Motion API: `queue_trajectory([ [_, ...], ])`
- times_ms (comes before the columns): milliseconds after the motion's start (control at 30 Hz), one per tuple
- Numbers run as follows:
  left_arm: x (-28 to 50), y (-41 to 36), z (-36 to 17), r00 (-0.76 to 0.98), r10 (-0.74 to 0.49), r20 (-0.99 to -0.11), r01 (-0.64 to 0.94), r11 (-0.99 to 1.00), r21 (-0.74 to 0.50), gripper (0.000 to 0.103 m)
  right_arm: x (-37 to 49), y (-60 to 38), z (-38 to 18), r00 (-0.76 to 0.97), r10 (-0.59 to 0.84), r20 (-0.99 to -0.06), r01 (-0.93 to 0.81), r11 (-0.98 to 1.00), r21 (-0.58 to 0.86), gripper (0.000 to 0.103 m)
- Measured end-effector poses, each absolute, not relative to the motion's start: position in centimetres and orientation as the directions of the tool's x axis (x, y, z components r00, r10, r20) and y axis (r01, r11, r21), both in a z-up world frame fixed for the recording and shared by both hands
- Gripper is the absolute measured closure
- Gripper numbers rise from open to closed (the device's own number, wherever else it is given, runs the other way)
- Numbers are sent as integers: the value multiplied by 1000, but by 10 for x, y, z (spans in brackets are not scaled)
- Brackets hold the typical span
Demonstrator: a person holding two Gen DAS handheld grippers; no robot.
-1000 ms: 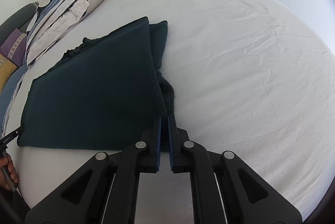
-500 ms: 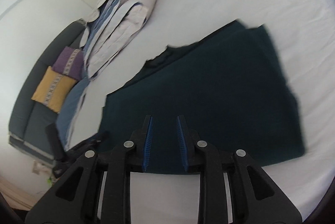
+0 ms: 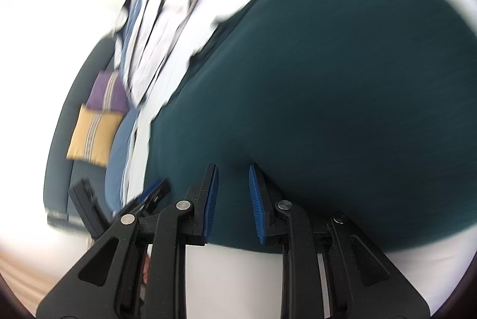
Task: Fold small clothes
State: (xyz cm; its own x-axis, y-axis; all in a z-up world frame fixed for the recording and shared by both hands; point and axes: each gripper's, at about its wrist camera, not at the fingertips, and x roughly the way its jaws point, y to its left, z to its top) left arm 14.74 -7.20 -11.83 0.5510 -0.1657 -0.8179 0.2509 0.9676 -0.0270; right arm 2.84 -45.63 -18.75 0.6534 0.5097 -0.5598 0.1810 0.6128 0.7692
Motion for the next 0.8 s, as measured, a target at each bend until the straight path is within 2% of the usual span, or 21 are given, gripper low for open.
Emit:
queue_trajectory([
  [233, 146, -70, -117, 553, -181, -813, 257, 966, -40, 54, -20, -528, -176, 763, 318, -562, 324, 563, 760, 82],
  [300, 143, -66, -110, 546, -207, -812, 243, 966, -82, 57, -25, -531, -165, 769, 292, -569, 325, 588, 741, 79],
  [400, 134, -67, -89, 549, -343, -763, 275, 935, -222, 57, -18, -519, -149, 777, 346, -526, 249, 599, 761, 77],
  [467, 128, -79, -78, 549, -409, -729, 328, 908, -262, 55, -5, -497, -141, 767, 397, -504, 195, 604, 772, 63],
  [533, 131, -88, -84, 511, -450, -732, 348, 888, -302, 54, 11, -467, -138, 739, 460, -491, 145, 604, 784, 57],
  [633, 143, -79, -113, 459, -454, -763, 280, 889, -361, 56, 33, -425, -145, 675, 555, -487, 89, 594, 800, 57],
  [733, 145, -56, -122, 447, -542, -712, 275, 840, -467, 61, 44, -407, -163, 634, 561, -532, 118, 610, 784, 57],
  [800, 144, -46, -125, 431, -579, -692, 284, 815, -505, 61, 49, -415, -177, 644, 570, -511, 127, 578, 806, 60],
])
